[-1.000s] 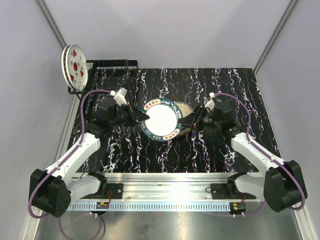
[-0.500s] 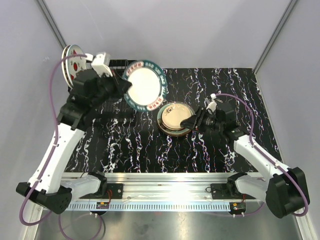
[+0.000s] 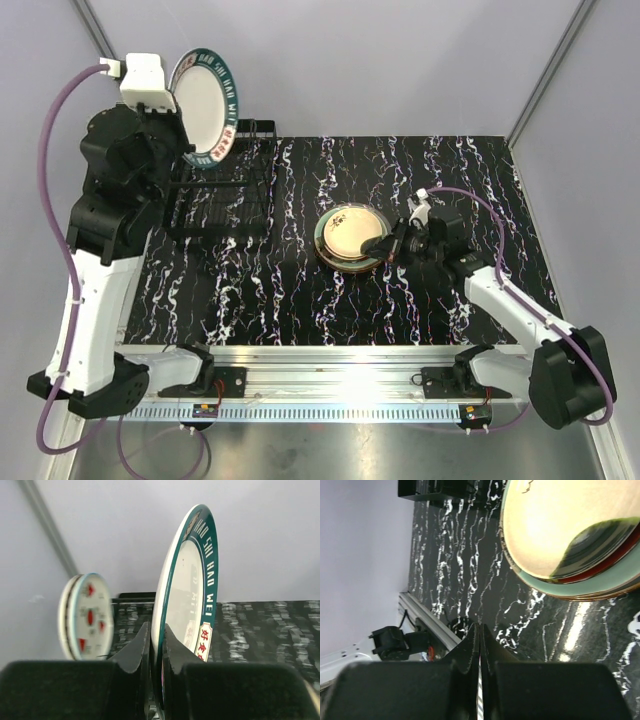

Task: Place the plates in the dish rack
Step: Insert the plate into the dish rack

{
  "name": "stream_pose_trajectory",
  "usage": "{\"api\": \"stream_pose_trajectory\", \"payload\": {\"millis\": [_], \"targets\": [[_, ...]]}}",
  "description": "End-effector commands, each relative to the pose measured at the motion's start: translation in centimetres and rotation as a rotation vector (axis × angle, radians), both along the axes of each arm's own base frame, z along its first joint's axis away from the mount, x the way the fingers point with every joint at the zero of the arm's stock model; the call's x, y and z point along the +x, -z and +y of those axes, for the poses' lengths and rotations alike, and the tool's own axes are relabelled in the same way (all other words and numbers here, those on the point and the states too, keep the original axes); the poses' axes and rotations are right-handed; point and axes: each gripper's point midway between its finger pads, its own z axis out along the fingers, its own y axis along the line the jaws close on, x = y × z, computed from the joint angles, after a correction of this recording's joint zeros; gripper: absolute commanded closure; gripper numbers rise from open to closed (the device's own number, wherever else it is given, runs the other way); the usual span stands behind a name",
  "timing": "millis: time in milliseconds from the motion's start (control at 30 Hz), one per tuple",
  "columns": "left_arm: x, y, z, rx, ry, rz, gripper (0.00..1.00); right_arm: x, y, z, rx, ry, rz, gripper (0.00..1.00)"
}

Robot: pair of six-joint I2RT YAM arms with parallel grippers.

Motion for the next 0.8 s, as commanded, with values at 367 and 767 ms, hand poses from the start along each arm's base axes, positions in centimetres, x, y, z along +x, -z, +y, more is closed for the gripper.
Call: {"api": "stream_pose_trajectory", "payload": {"millis": [367, 767], "targets": [[4.4, 0.2, 8.3, 0.261, -0.340, -0.037, 1.00, 2.8, 1.7, 0.2, -0.108, -0.039, -0.072, 0.87], [8.2, 4.8, 10.7, 0.306, -0.381, 0.040, 1.00, 3.2, 2.5, 0.0, -0.113, -0.038, -0.054, 0.85]]}}
